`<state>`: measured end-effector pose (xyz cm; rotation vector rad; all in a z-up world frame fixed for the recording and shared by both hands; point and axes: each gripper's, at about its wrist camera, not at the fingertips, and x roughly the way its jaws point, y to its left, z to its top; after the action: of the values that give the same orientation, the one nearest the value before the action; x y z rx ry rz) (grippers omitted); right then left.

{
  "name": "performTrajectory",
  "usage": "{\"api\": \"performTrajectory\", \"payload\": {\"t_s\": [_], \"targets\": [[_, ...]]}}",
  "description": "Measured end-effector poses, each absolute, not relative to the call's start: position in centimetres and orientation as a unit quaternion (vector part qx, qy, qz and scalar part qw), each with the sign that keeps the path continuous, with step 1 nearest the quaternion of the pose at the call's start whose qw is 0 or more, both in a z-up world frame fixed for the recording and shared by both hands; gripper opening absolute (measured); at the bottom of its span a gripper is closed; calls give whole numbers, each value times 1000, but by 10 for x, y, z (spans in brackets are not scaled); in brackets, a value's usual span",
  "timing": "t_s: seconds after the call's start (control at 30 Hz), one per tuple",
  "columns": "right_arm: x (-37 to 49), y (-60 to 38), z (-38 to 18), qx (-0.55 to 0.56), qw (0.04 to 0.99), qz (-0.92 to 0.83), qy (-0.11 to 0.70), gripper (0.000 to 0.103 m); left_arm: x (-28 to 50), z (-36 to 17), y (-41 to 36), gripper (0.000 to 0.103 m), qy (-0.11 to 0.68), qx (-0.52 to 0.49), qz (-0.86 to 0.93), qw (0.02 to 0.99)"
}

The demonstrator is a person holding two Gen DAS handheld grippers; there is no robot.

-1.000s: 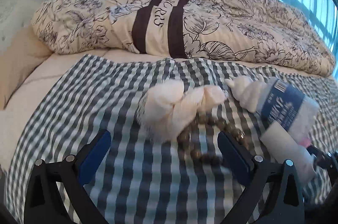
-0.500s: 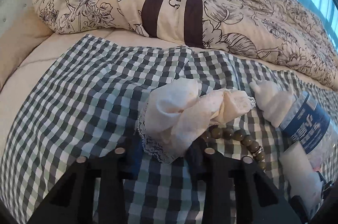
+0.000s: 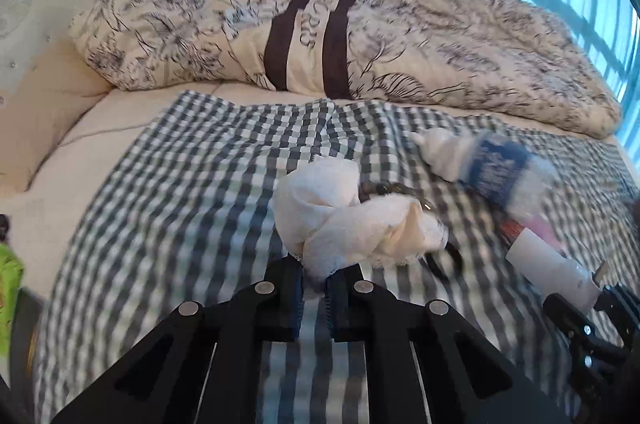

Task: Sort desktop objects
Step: 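Grasp the white plug adapter with the right gripper while the left gripper grasps the white lace cloth, then carry plug adapter and lace cloth into the cardboard box and release both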

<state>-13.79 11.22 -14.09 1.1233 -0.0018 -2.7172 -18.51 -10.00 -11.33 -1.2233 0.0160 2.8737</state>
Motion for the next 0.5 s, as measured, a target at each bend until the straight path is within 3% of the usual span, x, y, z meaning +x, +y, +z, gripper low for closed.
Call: {"api": "performTrajectory", "payload": {"t_s": [0.27, 0.5], "targets": [[-60, 146, -113, 391, 81, -916, 34, 47, -91, -63, -79, 9, -1, -362, 932, 19], [-16, 175, -84, 394, 66, -917, 8, 46, -37, -34, -34, 9, 0, -367, 929, 45]]}}
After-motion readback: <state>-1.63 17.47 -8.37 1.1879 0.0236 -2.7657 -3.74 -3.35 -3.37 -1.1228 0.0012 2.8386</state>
